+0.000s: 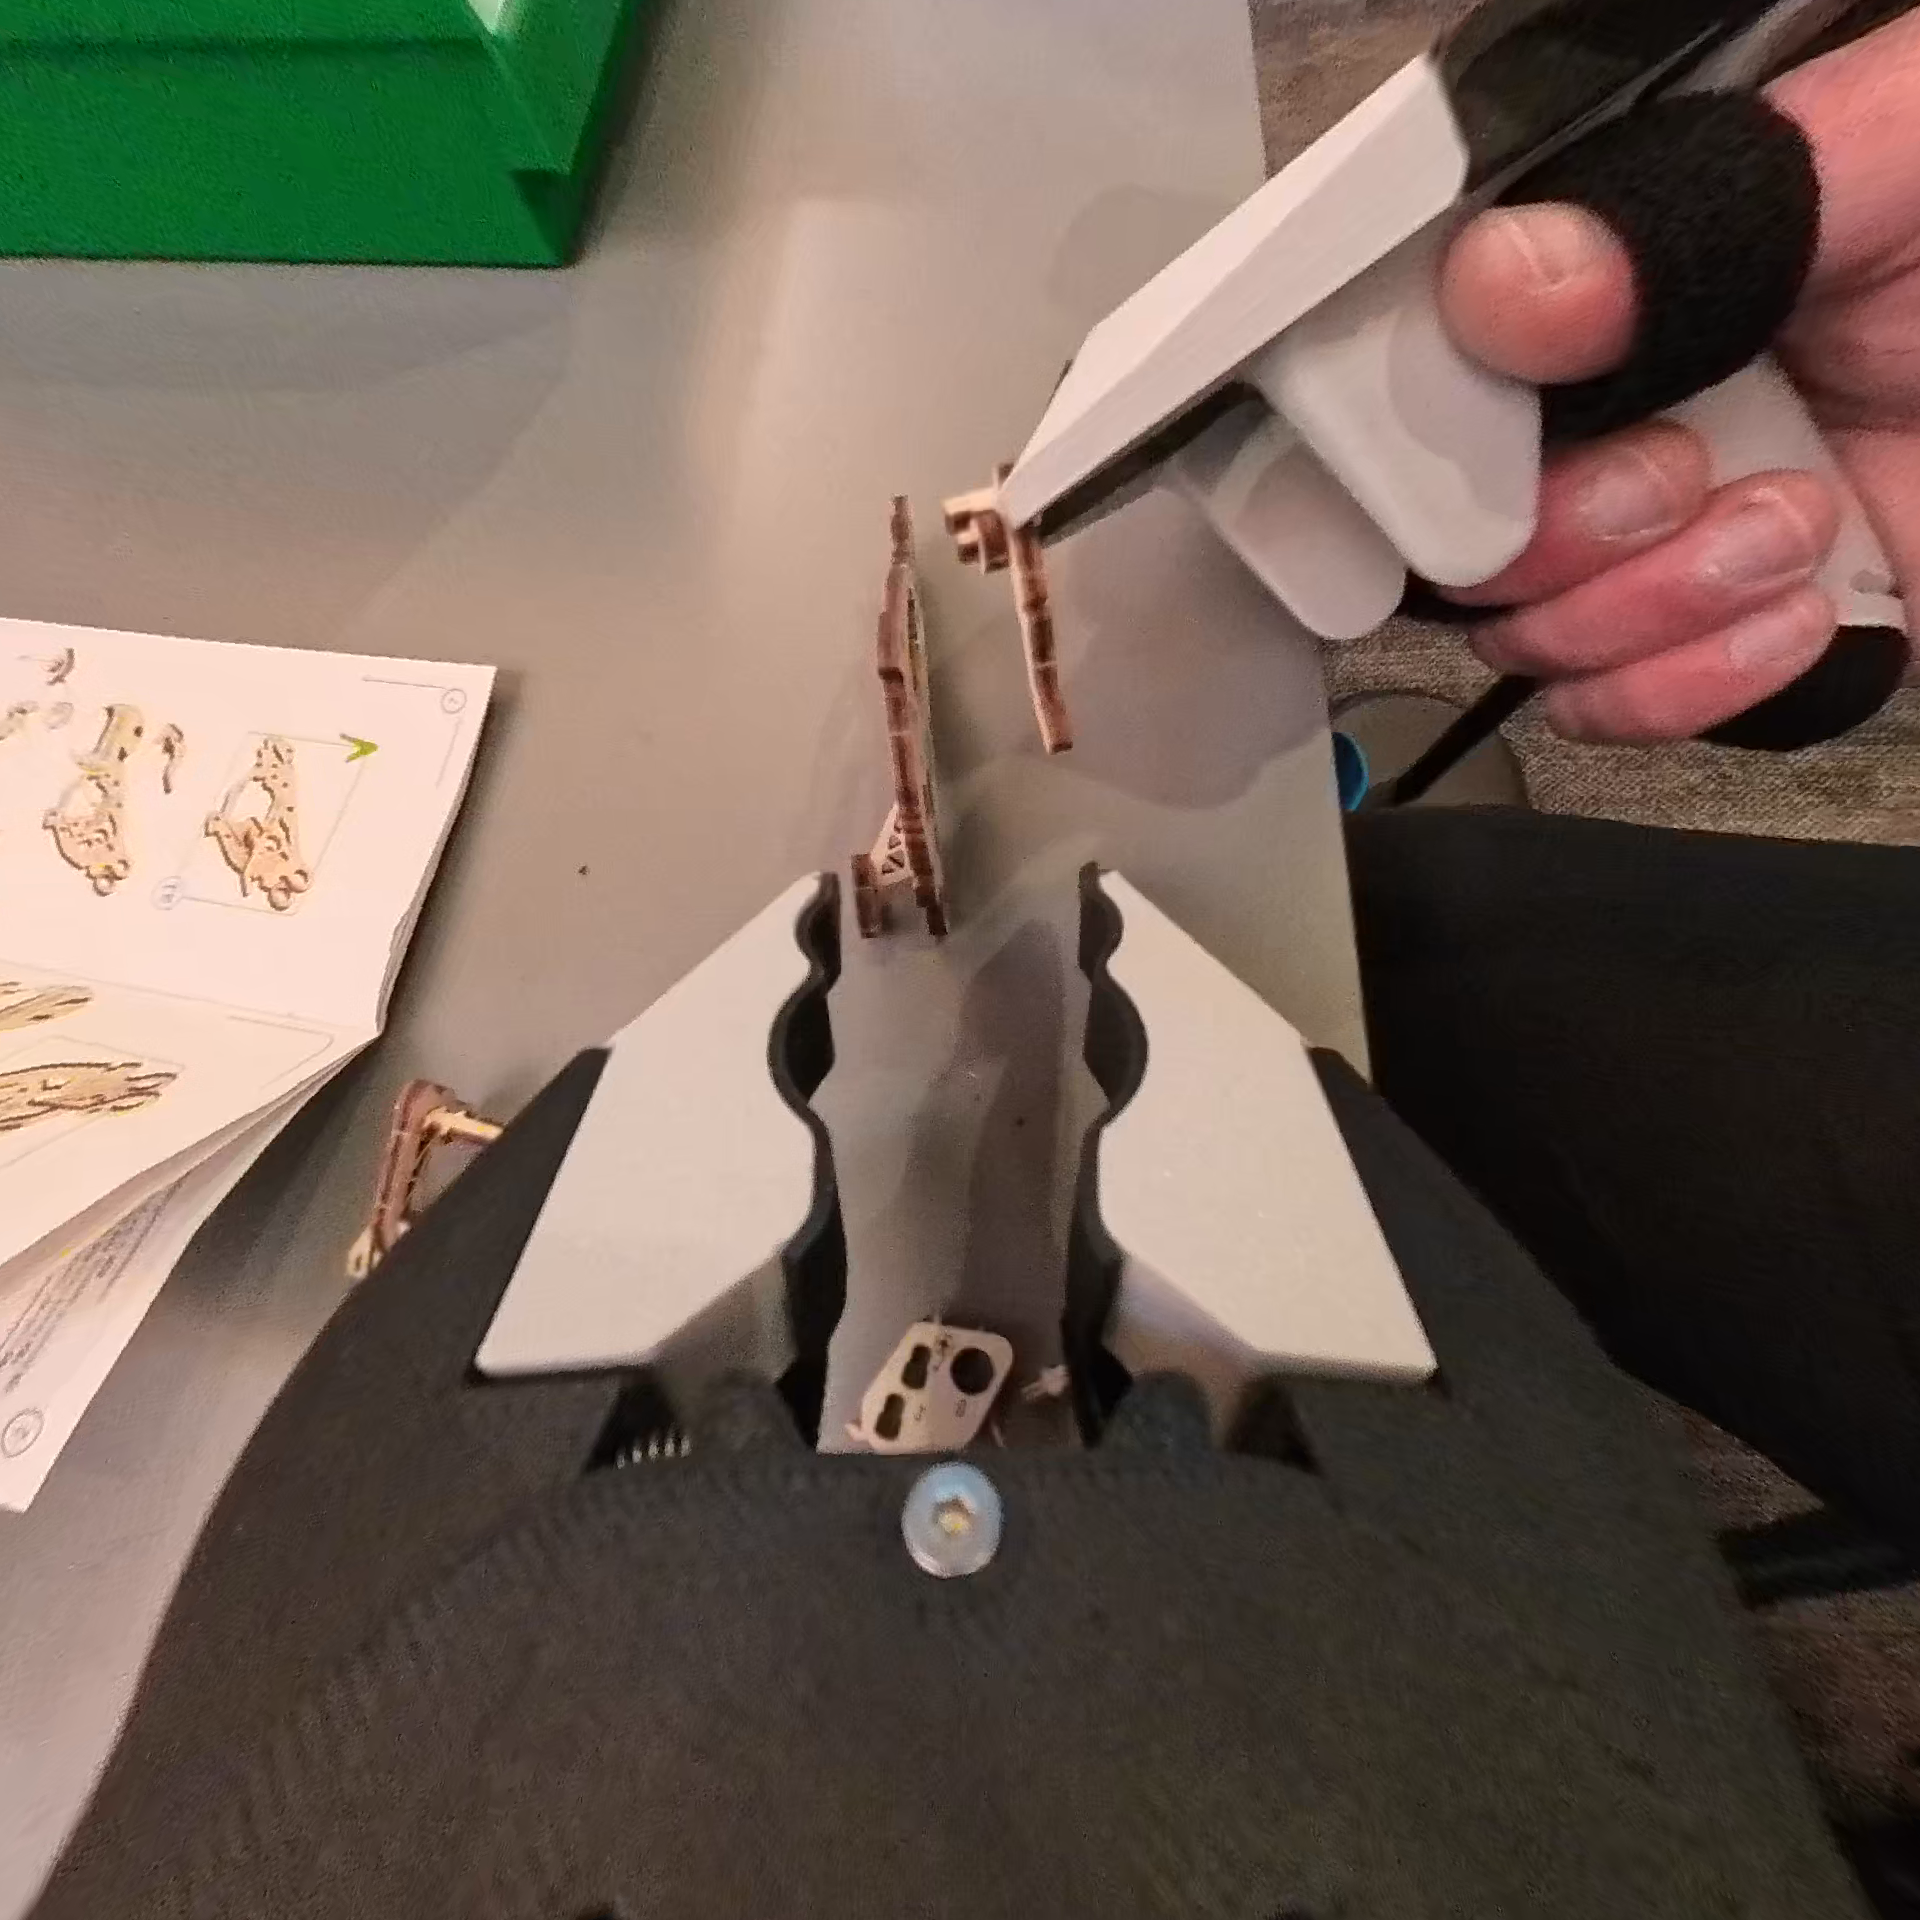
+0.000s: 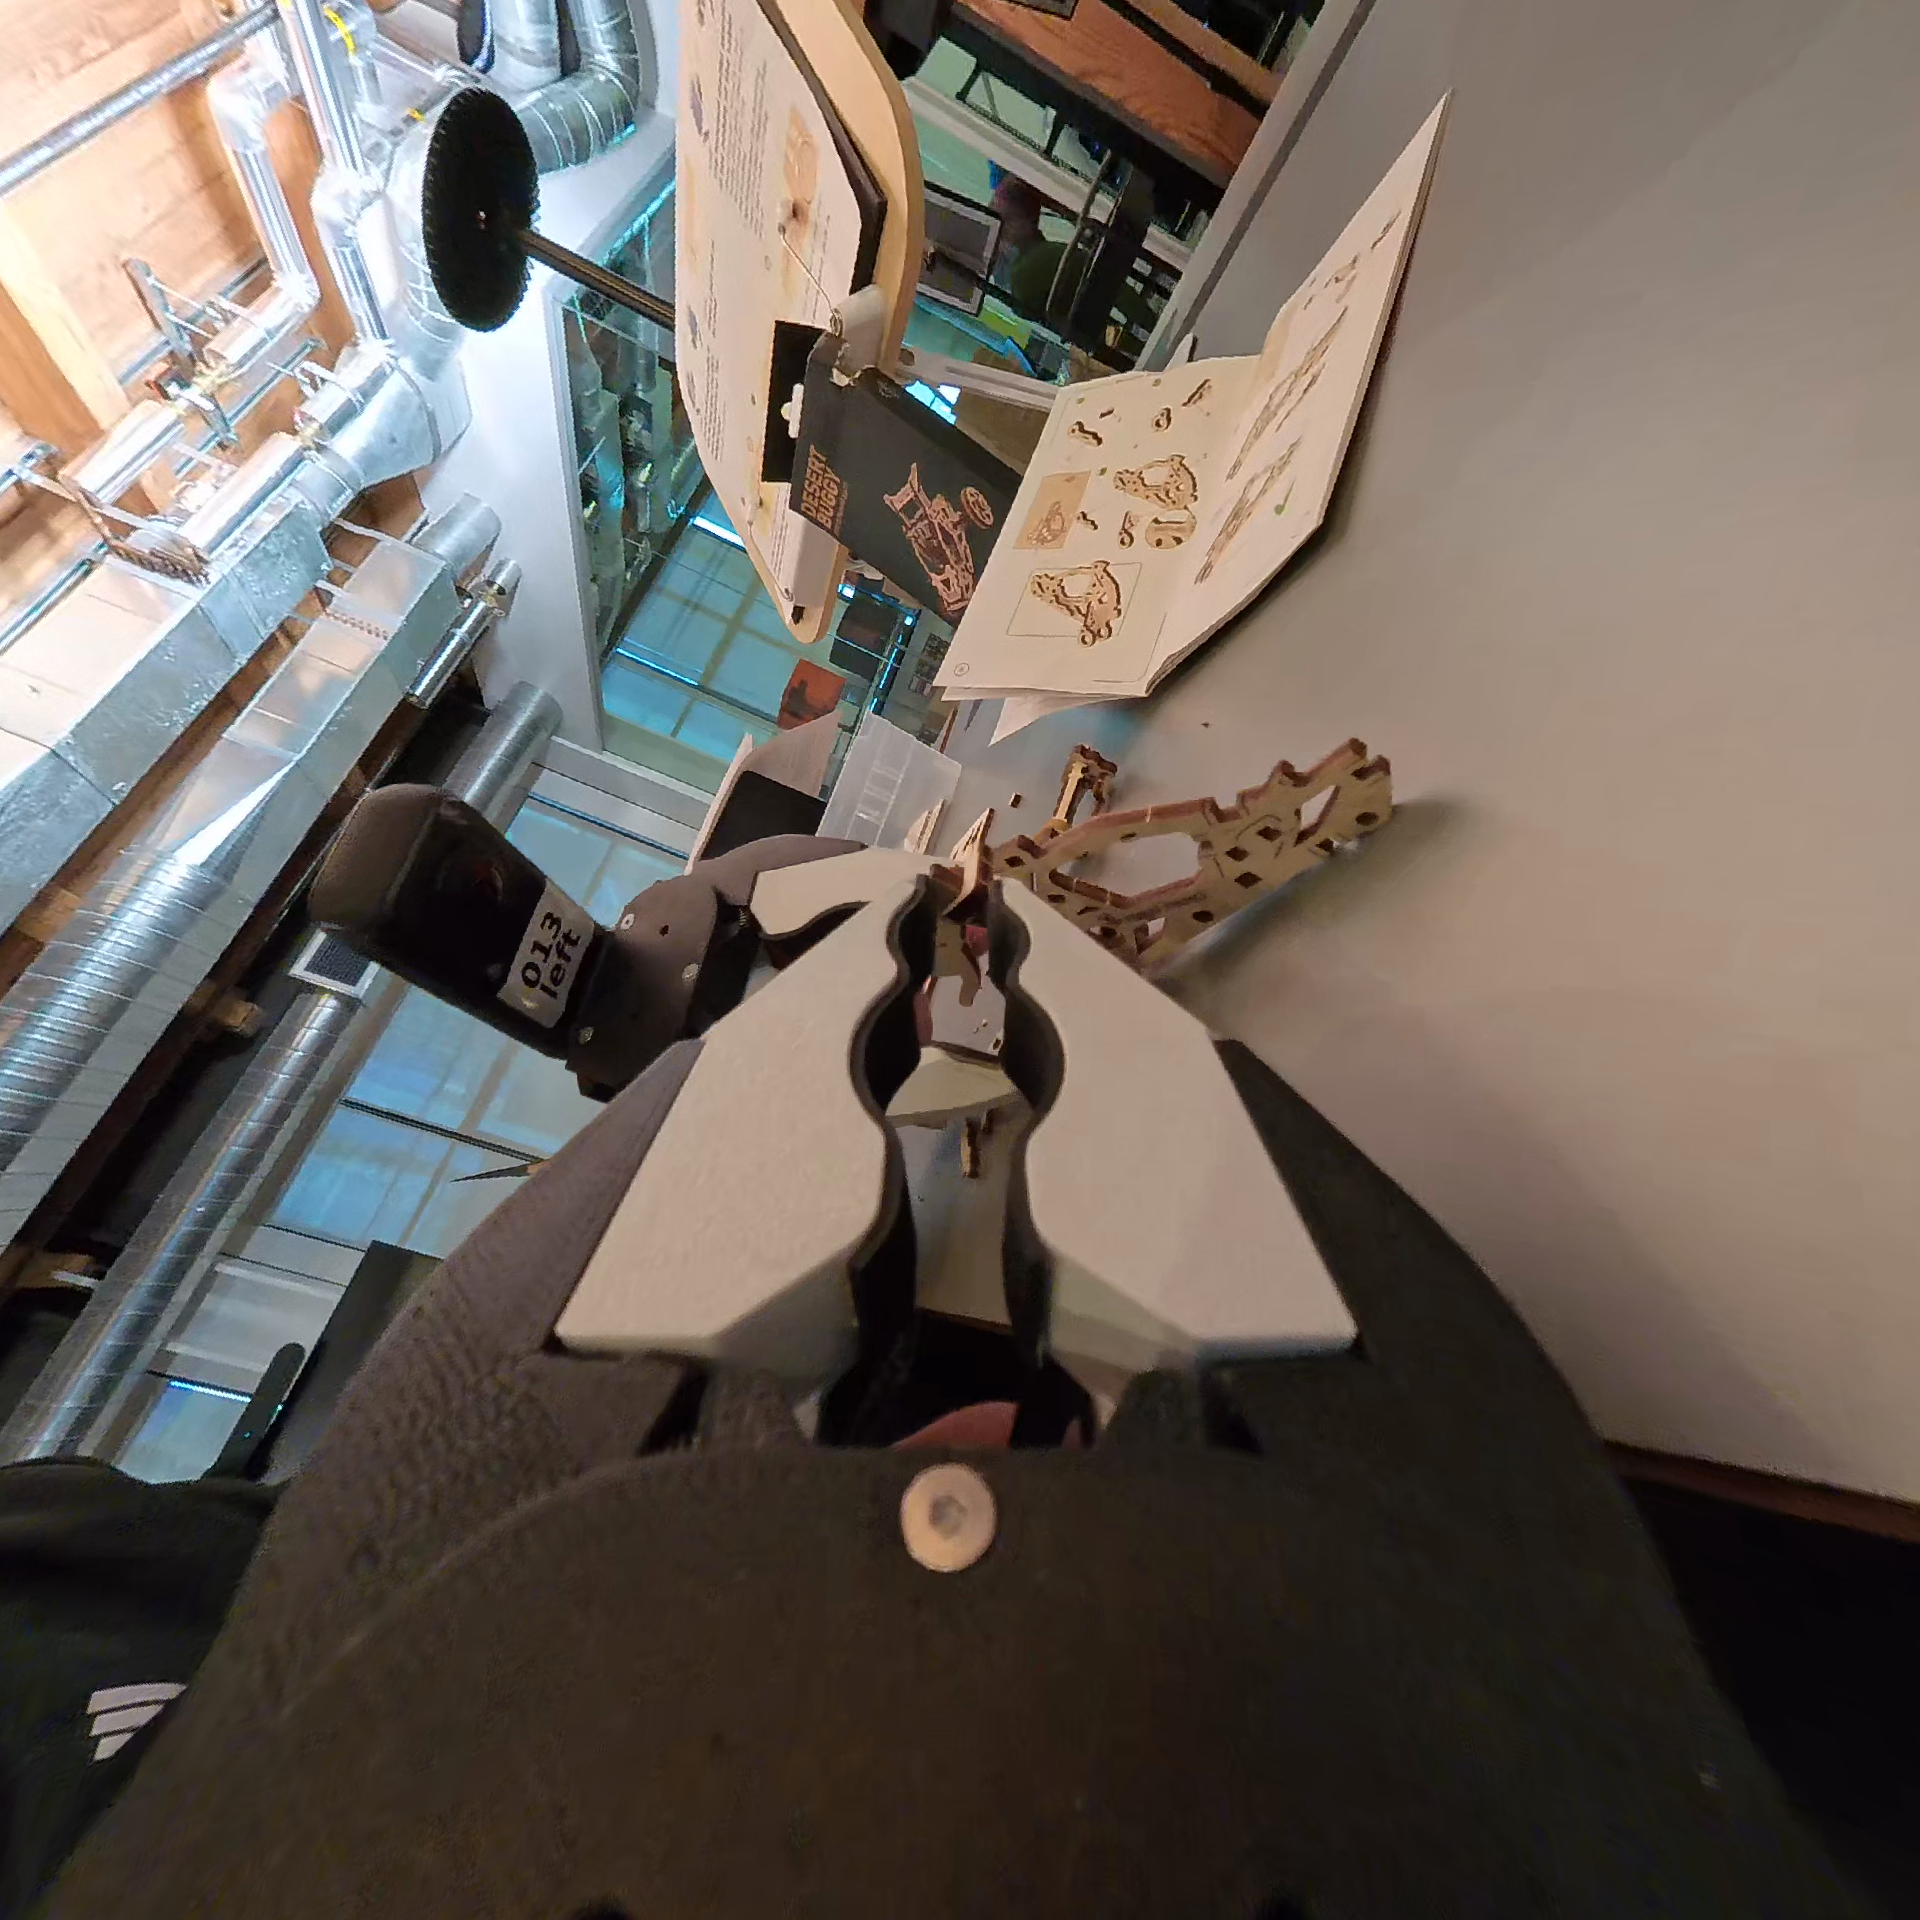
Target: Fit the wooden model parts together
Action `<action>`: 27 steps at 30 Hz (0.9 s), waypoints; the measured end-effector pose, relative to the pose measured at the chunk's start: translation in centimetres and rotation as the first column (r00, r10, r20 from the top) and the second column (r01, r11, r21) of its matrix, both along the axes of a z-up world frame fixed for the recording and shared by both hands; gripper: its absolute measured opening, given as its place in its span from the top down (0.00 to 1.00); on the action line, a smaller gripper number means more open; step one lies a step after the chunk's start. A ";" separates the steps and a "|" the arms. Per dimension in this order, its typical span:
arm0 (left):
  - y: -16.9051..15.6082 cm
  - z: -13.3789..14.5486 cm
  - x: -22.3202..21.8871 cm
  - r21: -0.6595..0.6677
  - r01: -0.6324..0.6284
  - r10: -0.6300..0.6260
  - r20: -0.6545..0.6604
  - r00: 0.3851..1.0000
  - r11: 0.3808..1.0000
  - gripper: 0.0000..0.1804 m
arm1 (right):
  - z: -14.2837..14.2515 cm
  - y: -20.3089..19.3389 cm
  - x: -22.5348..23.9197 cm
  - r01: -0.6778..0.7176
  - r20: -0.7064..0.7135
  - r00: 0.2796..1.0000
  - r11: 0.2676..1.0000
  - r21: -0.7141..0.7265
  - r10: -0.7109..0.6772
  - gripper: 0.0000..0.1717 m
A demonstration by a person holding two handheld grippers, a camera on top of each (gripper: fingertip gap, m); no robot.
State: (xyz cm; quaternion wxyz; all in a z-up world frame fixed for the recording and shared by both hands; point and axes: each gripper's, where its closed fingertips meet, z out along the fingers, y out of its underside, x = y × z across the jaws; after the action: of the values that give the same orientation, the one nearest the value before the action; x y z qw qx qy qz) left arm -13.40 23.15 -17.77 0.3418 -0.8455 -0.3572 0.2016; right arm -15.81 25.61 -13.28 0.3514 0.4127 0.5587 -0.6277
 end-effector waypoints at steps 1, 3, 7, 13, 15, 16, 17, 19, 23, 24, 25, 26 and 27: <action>0.1 0.4 0.1 0.017 -0.002 0.002 -0.010 1.000 1.000 0.76 | 0.0 0.0 0.1 0.000 0.005 1.000 1.000 0.001 0.000 0.96; 0.2 0.9 0.3 0.037 0.000 0.001 -0.033 0.999 0.999 0.77 | -0.1 -0.1 0.4 -0.004 0.020 1.000 1.000 -0.002 0.004 0.96; 0.0 0.2 0.1 -0.018 0.024 -0.025 -0.037 0.999 1.000 0.78 | -1.1 -0.3 0.7 0.010 0.041 0.999 0.999 0.036 -0.012 0.96; 0.3 -0.5 0.1 -0.036 0.057 -0.058 -0.022 0.998 0.998 0.76 | -2.1 -0.7 1.2 0.037 0.053 0.998 0.996 0.076 -0.041 0.96; 0.7 -0.3 0.4 -0.027 0.077 -0.077 -0.019 0.997 0.997 0.74 | -2.3 -0.9 1.3 0.036 0.048 0.998 0.996 0.087 -0.040 0.97; 0.9 -0.3 0.6 -0.020 0.097 -0.097 -0.015 0.995 0.995 0.73 | -2.5 -1.1 1.3 0.032 0.040 0.999 0.995 0.098 -0.036 0.96; 1.3 -0.2 1.0 -0.010 0.126 -0.126 -0.007 0.992 0.992 0.73 | -2.5 -1.1 1.3 0.033 0.033 0.999 0.994 0.104 -0.036 0.96; 1.4 -0.2 1.4 0.006 0.140 -0.140 0.016 0.990 0.990 0.72 | -2.5 -1.1 1.1 0.036 0.015 0.999 0.992 0.120 -0.038 0.96; 1.8 0.0 1.7 0.023 0.151 -0.152 0.021 0.988 0.988 0.72 | -2.6 -0.9 1.1 0.027 -0.002 1.000 0.990 0.138 -0.027 0.96; 1.8 -0.1 1.6 0.014 0.148 -0.148 0.025 0.989 0.989 0.72 | -2.6 -0.9 1.1 0.023 -0.006 1.000 0.990 0.138 -0.023 0.96; 1.8 -0.3 1.5 0.004 0.145 -0.145 0.025 0.989 0.989 0.72 | -2.6 -1.0 1.1 0.020 -0.009 1.000 0.990 0.139 -0.019 0.96; 1.8 -0.5 1.5 0.001 0.142 -0.142 0.031 0.989 0.990 0.72 | -2.7 -1.0 1.2 0.017 -0.012 1.000 0.990 0.141 -0.016 0.96; 1.7 -0.7 1.4 0.003 0.138 -0.138 0.042 0.990 0.990 0.71 | -2.7 -1.0 1.2 0.015 -0.014 1.000 0.990 0.143 -0.013 0.96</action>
State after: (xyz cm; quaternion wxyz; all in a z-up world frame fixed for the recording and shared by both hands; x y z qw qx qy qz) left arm -11.95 24.90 -18.47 0.3473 -0.8722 -0.3052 0.1597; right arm -14.63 24.61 -15.95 0.3126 0.4368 0.6017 -0.5911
